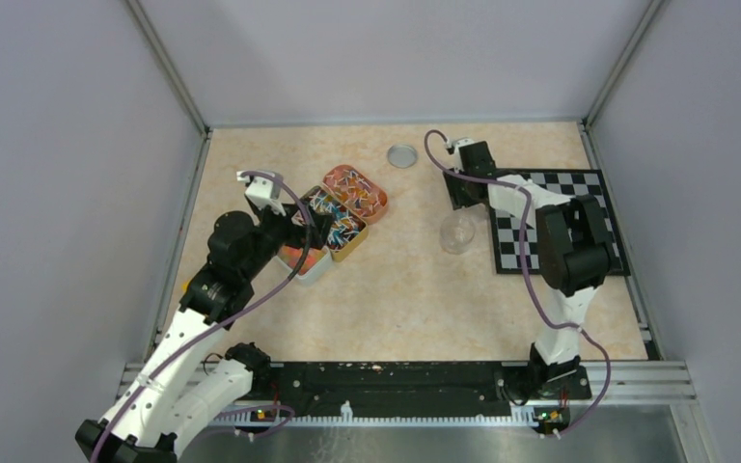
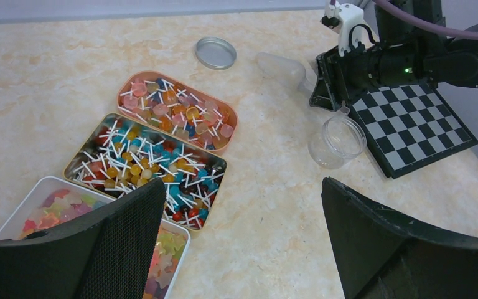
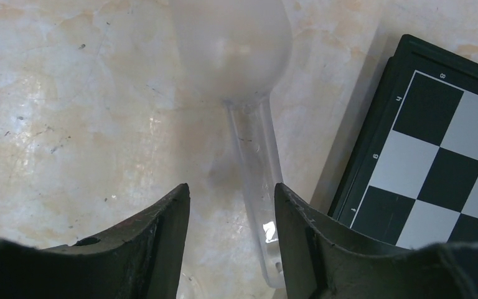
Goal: Pack the candies
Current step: Pick up the spatula from the center of the board.
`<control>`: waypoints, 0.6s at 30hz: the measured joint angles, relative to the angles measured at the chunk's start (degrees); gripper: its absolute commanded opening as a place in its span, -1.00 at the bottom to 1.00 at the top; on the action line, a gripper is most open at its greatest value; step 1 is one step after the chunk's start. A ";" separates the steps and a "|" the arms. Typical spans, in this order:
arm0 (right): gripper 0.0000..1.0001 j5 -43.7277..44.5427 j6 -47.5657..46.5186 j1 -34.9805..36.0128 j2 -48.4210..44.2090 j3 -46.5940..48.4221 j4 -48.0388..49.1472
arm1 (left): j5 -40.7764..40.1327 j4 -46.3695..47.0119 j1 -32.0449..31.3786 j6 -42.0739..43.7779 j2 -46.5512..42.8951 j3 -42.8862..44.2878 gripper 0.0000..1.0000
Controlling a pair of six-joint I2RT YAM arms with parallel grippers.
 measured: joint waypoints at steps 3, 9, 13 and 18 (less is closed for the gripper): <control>0.09 0.24 -0.66 -0.07 1.16 0.72 -0.72 | 0.13 0.00 -0.04 0.02 -0.26 0.00 0.97; 0.11 0.02 -1.44 -1.31 1.44 1.09 -0.79 | 0.72 0.04 -0.26 0.07 -0.55 0.00 0.97; 0.11 -0.46 -1.88 -2.14 1.46 1.11 -0.81 | 1.11 0.02 -0.31 0.13 -0.55 0.00 0.98; 0.07 -1.18 -2.12 -2.64 2.43 1.16 -0.81 | 1.68 0.04 -0.31 0.50 -0.55 0.00 0.97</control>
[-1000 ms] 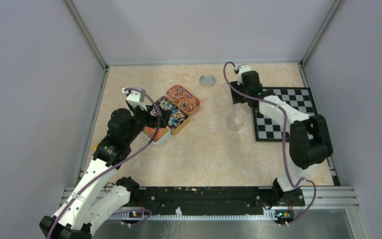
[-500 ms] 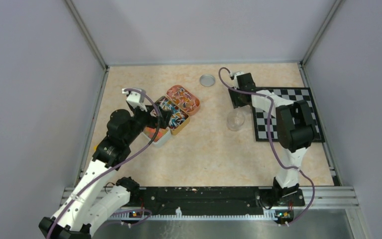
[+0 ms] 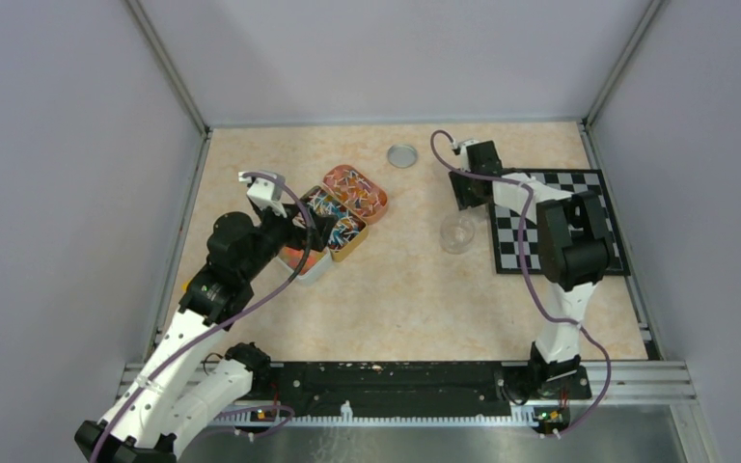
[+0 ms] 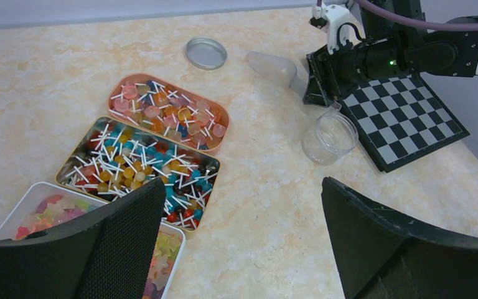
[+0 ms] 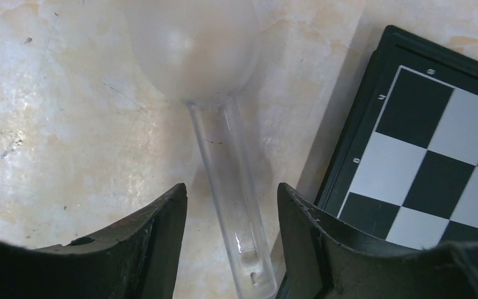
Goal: Pack the candies
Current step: Pick up the spatula from the center of the board.
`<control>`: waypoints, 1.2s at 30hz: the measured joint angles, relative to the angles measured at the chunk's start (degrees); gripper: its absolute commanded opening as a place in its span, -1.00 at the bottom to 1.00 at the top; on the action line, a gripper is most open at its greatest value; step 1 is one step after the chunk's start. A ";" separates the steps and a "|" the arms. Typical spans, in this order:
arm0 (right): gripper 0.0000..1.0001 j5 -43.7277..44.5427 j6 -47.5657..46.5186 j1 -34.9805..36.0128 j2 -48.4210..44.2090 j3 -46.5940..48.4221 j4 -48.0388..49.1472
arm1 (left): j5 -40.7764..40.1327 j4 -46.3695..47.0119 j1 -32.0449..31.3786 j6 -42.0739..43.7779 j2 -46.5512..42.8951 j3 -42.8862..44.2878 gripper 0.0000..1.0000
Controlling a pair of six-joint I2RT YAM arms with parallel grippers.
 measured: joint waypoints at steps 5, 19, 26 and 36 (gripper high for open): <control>-0.07 -1.38 -0.35 -0.20 1.55 0.44 -0.13 | -0.02 0.00 0.00 0.22 0.00 0.00 0.97; -0.86 -1.88 -1.14 -0.24 1.55 0.59 -0.20 | -0.11 0.02 0.00 0.59 0.02 0.00 0.98; -1.00 -1.88 0.44 -0.24 -0.09 0.70 -1.81 | -0.46 0.13 0.00 0.59 0.07 0.00 0.98; -1.00 -7.96 7.41 -0.24 -10.32 3.17 -5.99 | -0.09 1.55 0.00 0.57 0.83 -1.05 0.98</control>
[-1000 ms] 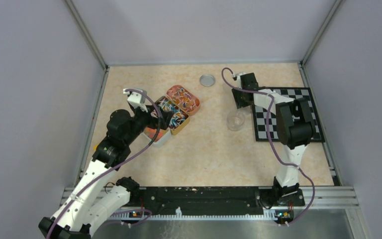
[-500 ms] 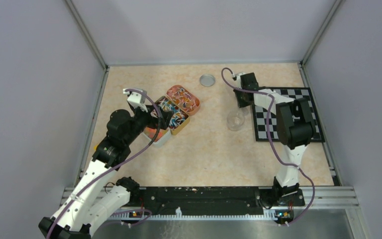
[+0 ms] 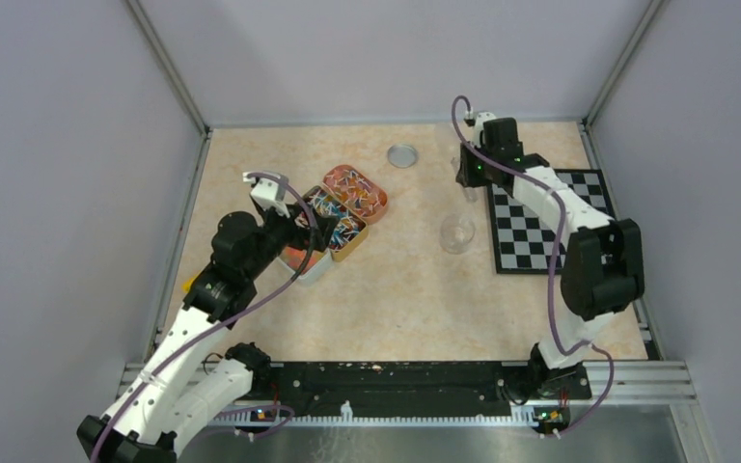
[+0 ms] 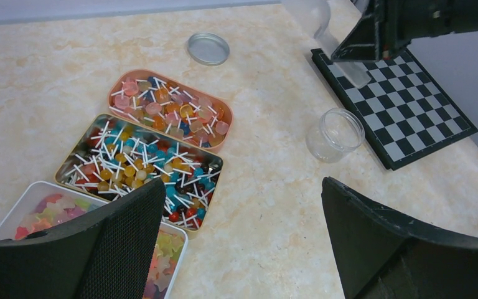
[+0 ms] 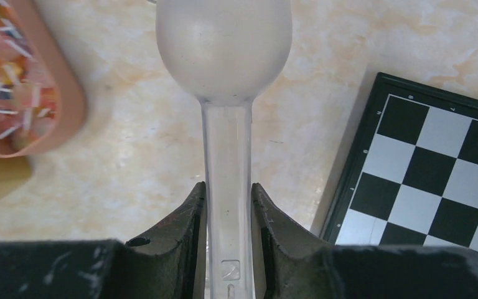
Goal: Pack the candies
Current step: Pick up the spatula from the center of the board.
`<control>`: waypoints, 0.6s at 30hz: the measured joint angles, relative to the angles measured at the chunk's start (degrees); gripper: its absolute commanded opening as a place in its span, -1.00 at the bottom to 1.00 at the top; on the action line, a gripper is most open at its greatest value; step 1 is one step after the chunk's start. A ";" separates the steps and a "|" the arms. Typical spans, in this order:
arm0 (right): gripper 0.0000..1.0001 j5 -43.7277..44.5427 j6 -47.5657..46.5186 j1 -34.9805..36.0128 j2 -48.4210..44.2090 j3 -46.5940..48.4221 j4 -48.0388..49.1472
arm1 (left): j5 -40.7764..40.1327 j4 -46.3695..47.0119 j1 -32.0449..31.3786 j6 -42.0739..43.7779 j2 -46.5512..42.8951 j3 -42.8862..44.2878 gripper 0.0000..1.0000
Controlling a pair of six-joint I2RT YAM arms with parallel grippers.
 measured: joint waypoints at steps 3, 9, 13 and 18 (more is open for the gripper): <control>-1.00 -5.20 3.61 0.00 -5.49 -1.27 -0.07 | 0.02 0.11 0.00 0.02 0.31 -0.57 0.98; -1.00 -22.16 18.86 0.00 -18.05 -14.51 9.29 | 0.85 1.16 0.00 -2.01 2.21 -0.72 0.97; -1.00 -32.94 33.97 0.00 -22.08 -25.31 21.75 | 4.07 2.21 0.00 -6.56 2.99 -0.72 0.90; -1.00 -42.32 49.59 2.03 -22.16 -32.68 34.97 | 8.39 6.14 0.00 -16.04 3.48 -0.81 0.65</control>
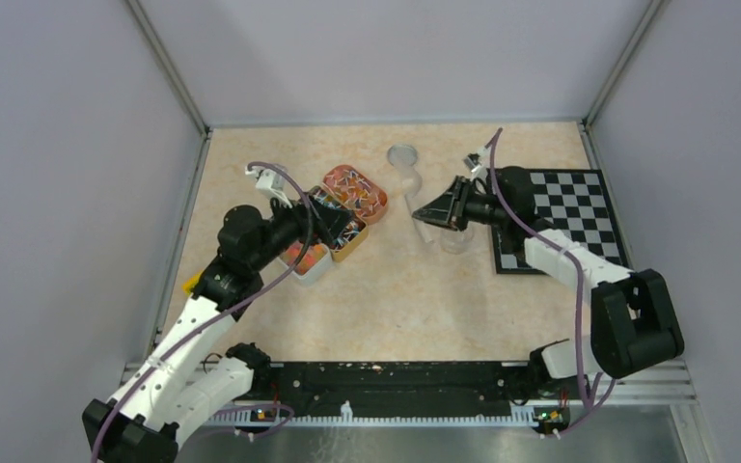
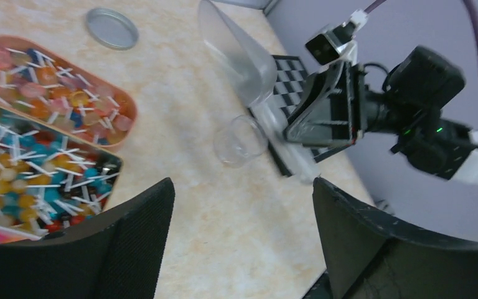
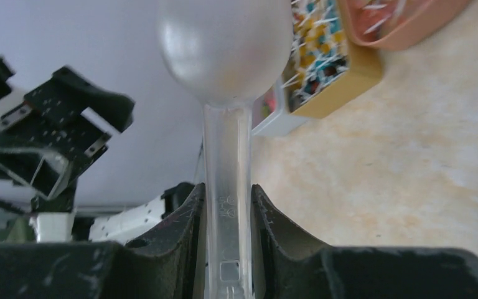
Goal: Pack the candies
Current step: Pick up the spatula from the center of the board.
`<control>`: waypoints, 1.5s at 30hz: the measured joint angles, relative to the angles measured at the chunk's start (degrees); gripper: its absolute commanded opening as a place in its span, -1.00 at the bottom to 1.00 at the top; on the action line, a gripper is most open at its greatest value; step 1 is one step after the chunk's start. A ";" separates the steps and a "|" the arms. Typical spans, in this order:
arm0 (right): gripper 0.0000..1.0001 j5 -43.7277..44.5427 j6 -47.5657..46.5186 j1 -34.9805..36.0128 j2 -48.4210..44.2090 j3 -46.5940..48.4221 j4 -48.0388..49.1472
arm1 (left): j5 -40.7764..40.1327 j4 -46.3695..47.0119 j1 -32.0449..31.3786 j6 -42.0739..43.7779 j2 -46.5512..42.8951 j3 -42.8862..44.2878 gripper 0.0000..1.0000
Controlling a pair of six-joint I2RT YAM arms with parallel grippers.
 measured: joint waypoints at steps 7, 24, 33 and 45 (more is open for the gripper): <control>-1.00 -5.16 8.92 10.32 -0.07 -1.84 13.70 | 5.68 7.15 0.00 -16.33 5.88 0.00 0.50; -1.00 -5.14 10.45 17.27 -0.15 -3.26 19.52 | 6.62 17.38 0.00 -31.10 8.00 -3.41 -0.02; -0.93 -4.33 6.97 17.99 0.04 -3.26 17.33 | 6.45 21.44 0.00 -37.11 8.13 -5.70 -1.00; 0.39 3.04 -6.34 19.04 -0.87 0.26 4.13 | -2.16 15.47 -0.02 -43.67 4.70 -7.96 -1.00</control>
